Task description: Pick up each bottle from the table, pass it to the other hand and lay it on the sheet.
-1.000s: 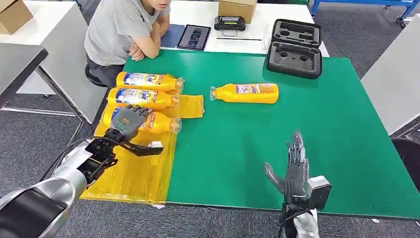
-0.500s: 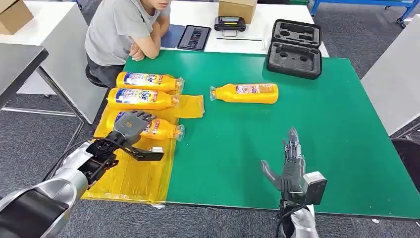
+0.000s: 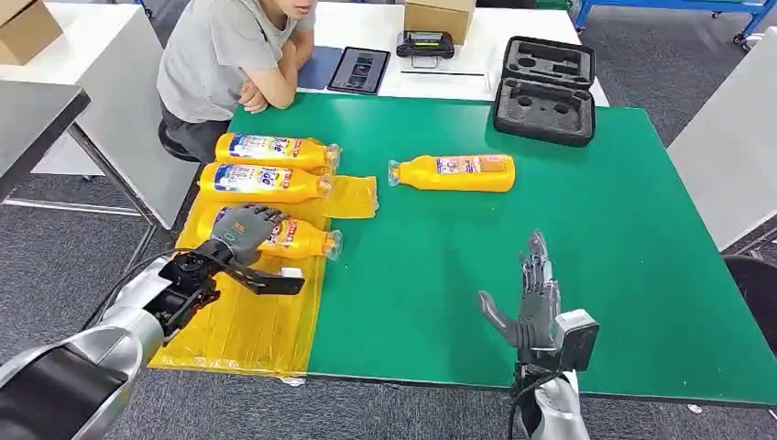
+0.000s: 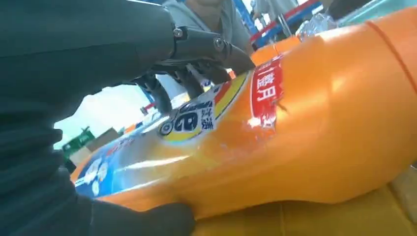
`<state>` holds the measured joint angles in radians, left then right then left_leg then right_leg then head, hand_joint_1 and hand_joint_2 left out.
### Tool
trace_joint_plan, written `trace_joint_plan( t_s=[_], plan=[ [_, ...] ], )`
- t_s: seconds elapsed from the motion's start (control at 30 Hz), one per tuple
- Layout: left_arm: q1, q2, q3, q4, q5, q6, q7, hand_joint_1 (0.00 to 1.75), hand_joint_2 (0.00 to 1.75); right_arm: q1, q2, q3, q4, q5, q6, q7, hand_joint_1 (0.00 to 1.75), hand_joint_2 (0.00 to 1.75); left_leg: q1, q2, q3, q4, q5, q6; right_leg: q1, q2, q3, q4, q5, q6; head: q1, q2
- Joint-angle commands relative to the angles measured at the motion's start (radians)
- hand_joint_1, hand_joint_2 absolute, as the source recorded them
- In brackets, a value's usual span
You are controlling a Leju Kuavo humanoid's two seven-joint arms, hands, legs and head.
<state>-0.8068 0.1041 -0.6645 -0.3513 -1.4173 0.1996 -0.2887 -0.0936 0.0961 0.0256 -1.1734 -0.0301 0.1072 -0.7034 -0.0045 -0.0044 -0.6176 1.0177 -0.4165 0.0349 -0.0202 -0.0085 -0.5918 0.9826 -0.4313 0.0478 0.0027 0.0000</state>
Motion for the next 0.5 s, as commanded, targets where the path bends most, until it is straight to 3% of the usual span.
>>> trace_joint_plan(
  t_s=[0.03,0.5],
  plan=[
    [-0.02,-0.051,0.02,0.044,0.032,0.012,-0.041,0.0,1.75,-0.026,-0.028,-0.001,0.066,-0.006,-0.015,0.005,0.0,1.75,0.001,0.001,0.002,0.0,-0.001,-0.001,0.001,0.001,0.002,-0.001,0.0,-0.001,0.0,0.0],
    [0.001,-0.048,0.017,0.001,0.067,-0.009,-0.096,0.0,1.75,-0.015,-0.015,-0.026,0.067,-0.002,-0.025,0.005,0.0,1.75,0.002,0.001,0.002,0.0,-0.002,-0.002,0.002,0.001,0.002,-0.001,-0.001,-0.002,0.0,0.0]
  ],
)
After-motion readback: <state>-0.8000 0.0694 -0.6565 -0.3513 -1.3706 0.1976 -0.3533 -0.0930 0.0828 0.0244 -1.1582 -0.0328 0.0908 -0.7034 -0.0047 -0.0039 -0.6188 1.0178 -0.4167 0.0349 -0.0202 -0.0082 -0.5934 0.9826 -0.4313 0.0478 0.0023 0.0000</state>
